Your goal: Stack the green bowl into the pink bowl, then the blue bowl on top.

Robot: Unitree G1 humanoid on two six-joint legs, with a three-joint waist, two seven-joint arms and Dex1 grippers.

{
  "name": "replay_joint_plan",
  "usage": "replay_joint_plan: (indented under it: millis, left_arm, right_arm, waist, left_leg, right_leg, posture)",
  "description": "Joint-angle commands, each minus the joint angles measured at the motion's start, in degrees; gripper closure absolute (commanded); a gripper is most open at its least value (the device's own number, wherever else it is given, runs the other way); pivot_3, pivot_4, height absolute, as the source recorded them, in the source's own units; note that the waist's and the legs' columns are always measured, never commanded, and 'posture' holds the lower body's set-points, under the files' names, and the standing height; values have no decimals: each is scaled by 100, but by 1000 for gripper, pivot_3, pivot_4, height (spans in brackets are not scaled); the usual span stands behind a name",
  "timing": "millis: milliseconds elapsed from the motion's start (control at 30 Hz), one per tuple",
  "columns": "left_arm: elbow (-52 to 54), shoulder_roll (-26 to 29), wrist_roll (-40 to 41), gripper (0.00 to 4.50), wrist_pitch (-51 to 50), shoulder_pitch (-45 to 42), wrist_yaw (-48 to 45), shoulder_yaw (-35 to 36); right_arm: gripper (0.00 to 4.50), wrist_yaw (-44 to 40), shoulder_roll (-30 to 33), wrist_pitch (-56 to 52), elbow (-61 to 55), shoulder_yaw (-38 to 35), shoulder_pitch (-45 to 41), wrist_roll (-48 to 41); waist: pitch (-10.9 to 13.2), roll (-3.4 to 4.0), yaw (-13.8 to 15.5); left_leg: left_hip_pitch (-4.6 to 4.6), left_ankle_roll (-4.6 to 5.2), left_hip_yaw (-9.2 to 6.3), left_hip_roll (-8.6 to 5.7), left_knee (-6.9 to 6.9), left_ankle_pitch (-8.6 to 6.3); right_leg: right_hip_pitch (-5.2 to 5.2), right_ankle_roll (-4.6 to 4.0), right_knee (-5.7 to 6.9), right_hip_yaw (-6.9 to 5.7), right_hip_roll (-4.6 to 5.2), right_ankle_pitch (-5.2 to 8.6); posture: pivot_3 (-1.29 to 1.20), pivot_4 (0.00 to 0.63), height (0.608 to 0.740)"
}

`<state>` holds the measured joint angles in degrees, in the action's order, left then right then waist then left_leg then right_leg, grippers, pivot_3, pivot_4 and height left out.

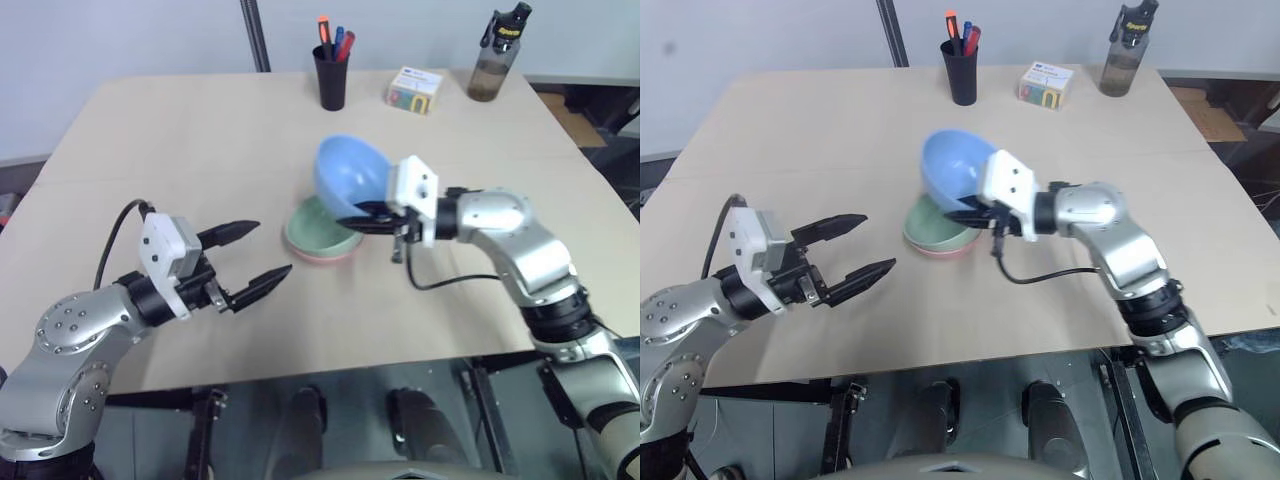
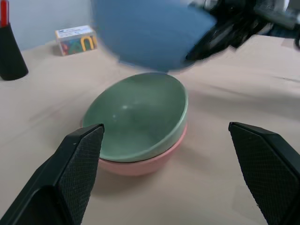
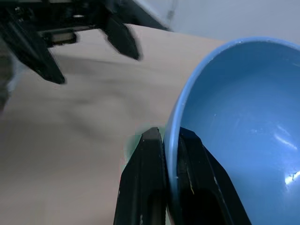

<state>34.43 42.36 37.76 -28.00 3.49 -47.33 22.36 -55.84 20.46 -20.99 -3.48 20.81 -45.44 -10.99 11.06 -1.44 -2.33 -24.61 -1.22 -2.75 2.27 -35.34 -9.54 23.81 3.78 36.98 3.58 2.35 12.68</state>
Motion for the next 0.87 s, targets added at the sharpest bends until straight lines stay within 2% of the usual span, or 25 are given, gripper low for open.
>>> replay_joint_plan:
  millis: [33,67,100,133,167,200,333,433,567,733,867]
  left_arm:
    - [325,9,-2,0,184,155,99,250]
    - [365,4,-4,0,194,206,126,276]
    - [406,-6,17,0,184,251,163,303]
    - [442,-18,-7,0,202,291,215,324]
    - [477,-32,-56,0,232,335,273,336]
    - [495,-51,-118,0,273,377,327,346]
    - [494,-392,-84,0,326,594,680,483]
    - [482,-379,-2,0,376,764,574,588]
    - [280,-314,-199,0,446,982,577,775]
    - [145,-220,-114,0,450,1276,397,1095]
    - [26,-129,-105,0,418,1394,275,1235]
  right_arm:
    - [3722,187,-219,709,919,179,-451,556]
    - [3273,189,-264,871,1141,214,-517,655]
    - [3053,147,-271,966,1228,208,-539,684]
    - [2579,69,-266,956,1198,156,-529,628]
    - [2420,-12,-240,919,1118,99,-503,562]
    - [1900,-83,-202,877,1024,50,-471,504]
    - [575,-309,119,553,192,-290,-100,73]
    - [575,-453,510,98,-671,-656,309,-413]
    - [575,-381,1406,-754,-1703,-1594,1184,-991]
    - [575,-348,2454,-1354,-2192,-2672,2300,-1384]
    - [575,-313,2799,-1495,-2378,-3210,2951,-1652]
  waist:
    - [0,0,8]
    - [0,0,9]
    - [0,-1,9]
    - [0,0,14]
    - [0,0,15]
    - [1,1,9]
    - [1,1,12]
    - [0,1,14]
    - [-2,-2,32]
    - [-2,-3,47]
    - [-4,-3,30]
  left_leg:
    - [-2,0,0,0,0,0]
    - [-5,0,0,0,0,0]
    - [-5,-1,1,0,0,0]
    - [-6,-1,1,0,1,0]
    - [-7,-1,1,-1,3,-1]
    - [-8,-1,0,0,6,-1]
    - [-8,-1,0,0,11,-1]
    - [-8,-1,-2,0,12,-2]
    - [-5,-2,1,0,9,-2]
    - [-6,-2,7,-2,8,-3]
    - [0,-2,13,0,9,-4]
  right_leg:
    - [0,0,0,0,0,0]
    - [0,-1,-3,0,0,0]
    - [1,-1,-4,0,0,-1]
    - [1,-1,-6,0,0,-1]
    - [1,0,-6,0,0,-1]
    - [3,2,-6,-1,0,-3]
    - [4,9,-7,0,0,-6]
    - [4,8,-6,-1,0,-5]
    - [2,-1,-7,1,1,2]
    - [2,0,-17,2,7,4]
    - [2,16,-17,8,7,14]
  posture:
    - [0,150,740]
    - [0,150,740]
    - [0,150,740]
    - [0,150,740]
    - [0,150,740]
    - [0,150,740]
    - [0,150,740]
    - [0,150,740]
    - [0,150,740]
    - [0,150,740]
    - [0,150,740]
